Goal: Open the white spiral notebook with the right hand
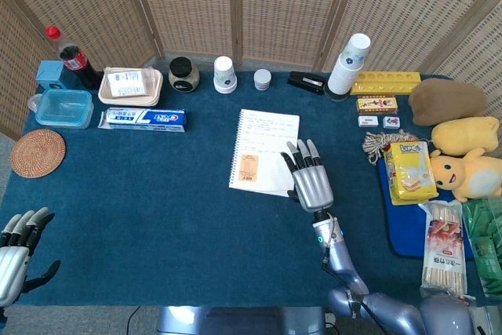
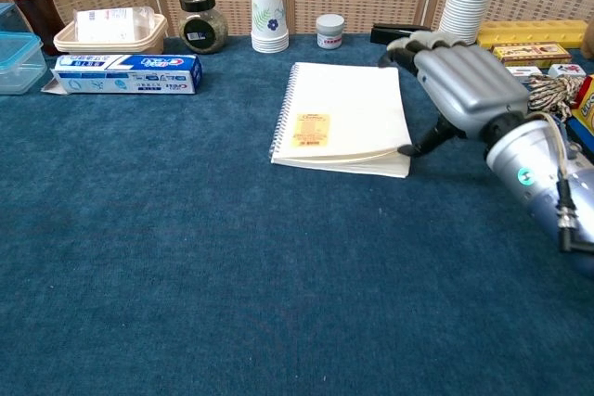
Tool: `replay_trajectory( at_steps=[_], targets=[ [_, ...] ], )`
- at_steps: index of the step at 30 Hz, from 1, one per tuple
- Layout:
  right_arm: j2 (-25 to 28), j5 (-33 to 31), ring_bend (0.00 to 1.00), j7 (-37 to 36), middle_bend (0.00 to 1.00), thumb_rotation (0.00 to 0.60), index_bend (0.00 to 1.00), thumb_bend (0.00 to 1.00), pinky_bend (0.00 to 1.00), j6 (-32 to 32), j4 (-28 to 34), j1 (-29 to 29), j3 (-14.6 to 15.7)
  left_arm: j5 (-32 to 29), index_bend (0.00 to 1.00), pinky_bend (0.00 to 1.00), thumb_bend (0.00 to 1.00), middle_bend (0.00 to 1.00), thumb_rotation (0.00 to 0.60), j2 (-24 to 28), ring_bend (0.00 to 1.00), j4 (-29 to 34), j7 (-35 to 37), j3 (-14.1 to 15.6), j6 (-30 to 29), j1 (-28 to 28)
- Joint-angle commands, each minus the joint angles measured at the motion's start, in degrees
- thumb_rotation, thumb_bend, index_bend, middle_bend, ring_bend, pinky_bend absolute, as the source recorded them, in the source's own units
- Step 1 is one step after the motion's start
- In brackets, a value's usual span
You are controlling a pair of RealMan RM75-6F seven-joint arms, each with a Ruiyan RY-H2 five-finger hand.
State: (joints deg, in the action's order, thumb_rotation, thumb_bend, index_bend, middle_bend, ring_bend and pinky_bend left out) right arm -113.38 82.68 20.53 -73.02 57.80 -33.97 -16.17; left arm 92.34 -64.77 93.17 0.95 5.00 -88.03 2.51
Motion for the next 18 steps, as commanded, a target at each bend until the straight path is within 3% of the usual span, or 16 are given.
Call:
replay_trajectory(
  at_steps=[1, 10, 18],
  targets=[
    [-0.8, -0.2, 0.04, -0.5, 0.15, 0.600, 0.18, 0.14, 0.06, -0.4, -0.8, -1.0, -0.8, -0.1, 0.16, 0.00, 0.27, 0.08, 0.600, -0.1, 0.03, -0.2, 0.3, 0.0, -0.1, 0.1],
    [-5.0, -0.9, 0.04, -2.7, 0.15, 0.600, 0.18, 0.13, 0.06, -1.6, -5.5, -4.6, -3.4, -0.6, 0.16, 0.00, 0.27, 0.08, 0.600, -0.5, 0.03, -1.5, 2.4, 0.1, -1.1, 1.0],
    [-9.7, -1.7, 0.04, -4.7, 0.15, 0.600, 0.17, 0.13, 0.06, -0.2, -13.0, -7.7, -3.5, -1.0, 0.16, 0.00, 0.27, 0.08, 0.600, -0.7, 0.03, -3.1, 4.5, 0.2, -2.4, 2.2]
  ],
)
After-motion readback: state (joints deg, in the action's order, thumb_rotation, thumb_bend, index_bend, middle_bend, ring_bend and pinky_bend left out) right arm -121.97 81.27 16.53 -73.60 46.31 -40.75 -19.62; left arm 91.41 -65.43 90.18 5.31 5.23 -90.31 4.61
